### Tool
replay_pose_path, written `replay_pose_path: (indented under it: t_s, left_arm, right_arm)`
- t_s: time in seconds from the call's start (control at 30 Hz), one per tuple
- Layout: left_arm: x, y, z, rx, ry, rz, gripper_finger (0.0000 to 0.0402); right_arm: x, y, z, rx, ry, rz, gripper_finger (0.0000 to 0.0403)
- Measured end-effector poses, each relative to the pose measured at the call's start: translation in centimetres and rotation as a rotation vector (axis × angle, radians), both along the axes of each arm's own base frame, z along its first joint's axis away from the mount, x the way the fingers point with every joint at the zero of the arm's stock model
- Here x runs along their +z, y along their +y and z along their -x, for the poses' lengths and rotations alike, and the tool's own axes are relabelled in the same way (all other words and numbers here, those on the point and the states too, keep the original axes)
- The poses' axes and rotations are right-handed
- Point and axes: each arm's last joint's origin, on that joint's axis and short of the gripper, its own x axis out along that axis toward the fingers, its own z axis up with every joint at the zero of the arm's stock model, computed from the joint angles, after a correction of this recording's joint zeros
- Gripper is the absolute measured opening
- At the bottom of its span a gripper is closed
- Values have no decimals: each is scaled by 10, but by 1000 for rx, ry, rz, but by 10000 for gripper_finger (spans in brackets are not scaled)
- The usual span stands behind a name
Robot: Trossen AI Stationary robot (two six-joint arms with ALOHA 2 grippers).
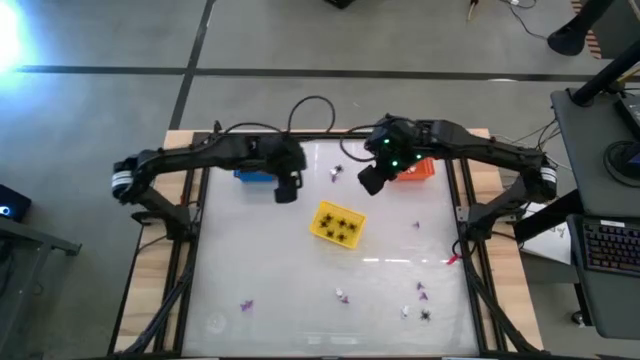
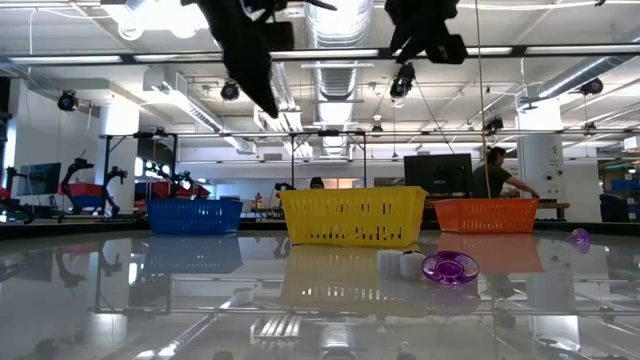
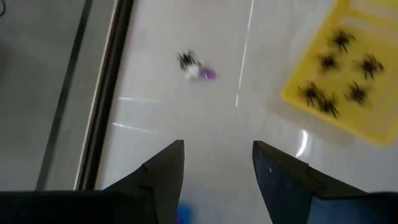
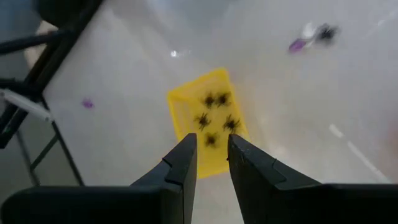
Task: Sort Halloween decoration
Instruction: Put the purple witch hat toy into the blue bin
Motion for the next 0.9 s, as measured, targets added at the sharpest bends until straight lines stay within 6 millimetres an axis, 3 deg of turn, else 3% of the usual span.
replay_pose_path:
  t_s: [0.2, 0.53, 0.9]
  left_arm:
    - [-9, 25, -30, 43, -27, 83, 174]
    - [-45, 63, -75, 122, -16, 244, 174]
    - [-82, 84, -107, 338, -31, 442, 174]
  right_arm:
    - [15, 1, 15, -53, -31, 108, 82]
    - [24, 3, 25, -19, -53, 203, 82]
    - [23, 3, 26, 50, -25, 271, 82]
